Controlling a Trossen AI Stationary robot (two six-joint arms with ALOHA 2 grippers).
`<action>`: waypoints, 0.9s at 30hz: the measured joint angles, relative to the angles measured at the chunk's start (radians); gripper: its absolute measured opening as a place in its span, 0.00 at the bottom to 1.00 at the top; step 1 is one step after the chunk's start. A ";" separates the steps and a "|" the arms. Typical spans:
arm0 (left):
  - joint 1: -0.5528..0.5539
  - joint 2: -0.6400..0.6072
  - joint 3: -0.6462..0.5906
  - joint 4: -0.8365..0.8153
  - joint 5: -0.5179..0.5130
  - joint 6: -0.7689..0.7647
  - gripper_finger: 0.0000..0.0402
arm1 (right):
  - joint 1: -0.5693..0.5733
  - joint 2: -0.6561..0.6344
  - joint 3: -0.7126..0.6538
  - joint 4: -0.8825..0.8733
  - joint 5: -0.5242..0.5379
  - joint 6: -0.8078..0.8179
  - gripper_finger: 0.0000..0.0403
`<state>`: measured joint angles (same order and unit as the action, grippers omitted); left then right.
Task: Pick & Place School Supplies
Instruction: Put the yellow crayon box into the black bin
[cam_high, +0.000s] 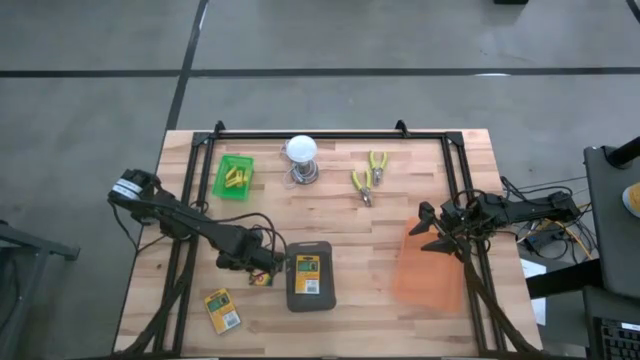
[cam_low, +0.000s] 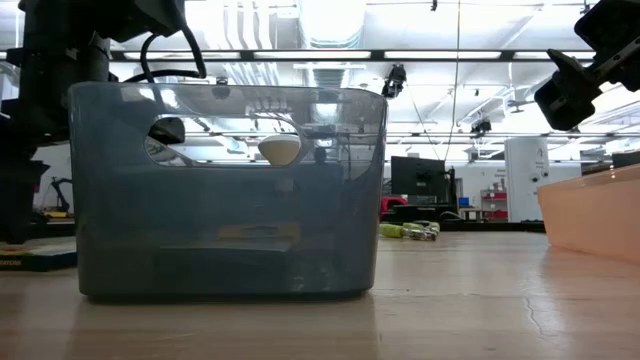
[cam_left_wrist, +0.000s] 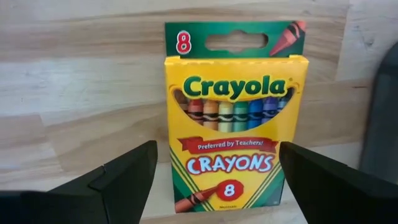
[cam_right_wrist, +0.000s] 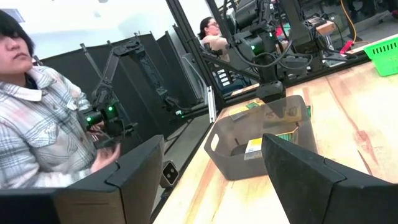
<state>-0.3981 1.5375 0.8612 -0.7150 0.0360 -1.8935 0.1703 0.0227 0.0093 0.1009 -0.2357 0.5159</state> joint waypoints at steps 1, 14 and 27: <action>0.000 0.000 0.000 0.000 0.001 0.000 0.85 | 0.000 0.000 0.000 0.000 0.000 0.000 0.66; 0.001 0.000 0.000 0.053 0.003 0.001 0.85 | 0.000 0.000 0.000 0.000 0.000 0.000 0.64; 0.001 -0.001 0.000 0.058 -0.077 0.090 0.85 | 0.000 0.000 0.000 0.000 0.000 0.000 0.66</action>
<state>-0.3973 1.5367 0.8616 -0.6566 -0.0413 -1.8038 0.1699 0.0227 0.0093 0.1006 -0.2359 0.5159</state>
